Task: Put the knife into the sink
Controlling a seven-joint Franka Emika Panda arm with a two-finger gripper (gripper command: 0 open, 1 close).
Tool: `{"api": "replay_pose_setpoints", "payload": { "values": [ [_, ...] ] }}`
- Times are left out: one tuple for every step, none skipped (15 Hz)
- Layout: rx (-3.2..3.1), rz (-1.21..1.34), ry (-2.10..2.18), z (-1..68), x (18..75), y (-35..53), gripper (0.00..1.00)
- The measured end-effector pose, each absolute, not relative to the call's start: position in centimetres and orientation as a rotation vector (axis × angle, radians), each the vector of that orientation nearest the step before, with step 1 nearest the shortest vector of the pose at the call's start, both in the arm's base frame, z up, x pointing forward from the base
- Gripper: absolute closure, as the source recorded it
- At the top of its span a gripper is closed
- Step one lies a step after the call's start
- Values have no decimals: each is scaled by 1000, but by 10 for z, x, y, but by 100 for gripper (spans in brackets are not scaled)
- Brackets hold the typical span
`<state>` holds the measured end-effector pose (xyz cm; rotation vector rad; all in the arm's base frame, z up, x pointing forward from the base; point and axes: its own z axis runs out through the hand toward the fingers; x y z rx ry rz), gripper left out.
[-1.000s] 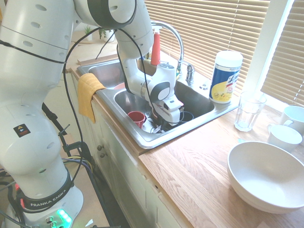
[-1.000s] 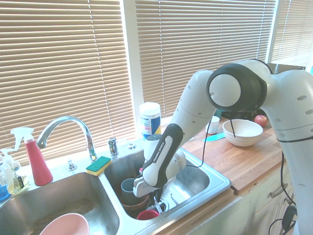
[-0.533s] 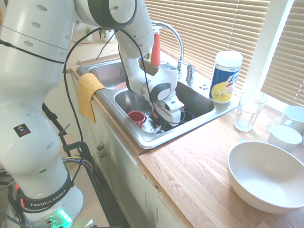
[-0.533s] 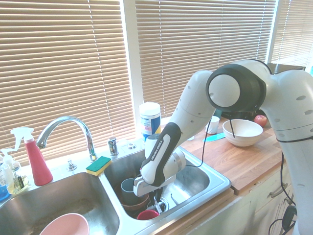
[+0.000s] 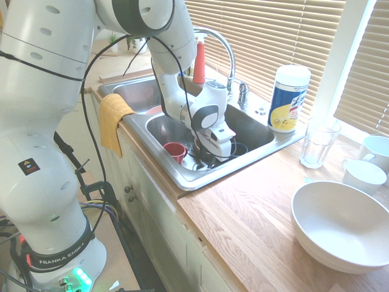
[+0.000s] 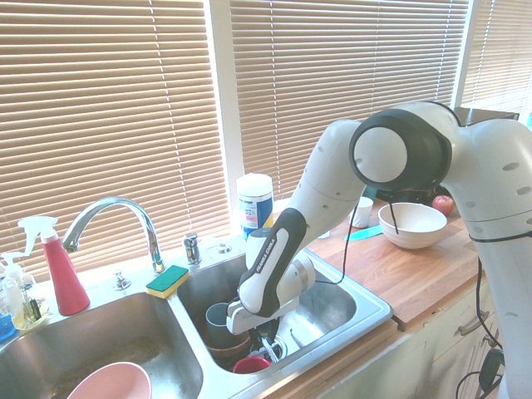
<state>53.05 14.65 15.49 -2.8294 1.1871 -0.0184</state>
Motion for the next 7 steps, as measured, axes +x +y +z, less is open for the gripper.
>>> {"api": "replay_pose_setpoints", "payload": {
  "values": [
    [-2831, -23, 1189, 168, 533, 144, 0],
    [-2830, -36, 1188, 190, 537, 141, 0],
    [-2835, -45, 1182, 216, 539, 139, 0],
    [-2842, -47, 1176, 244, 538, 137, 0],
    [-2849, -51, 1168, 273, 536, 136, 0],
    [-2853, -56, 1163, 302, 532, 135, 0],
    [-2853, -66, 1161, 328, 528, 132, 0]
  ]
}}
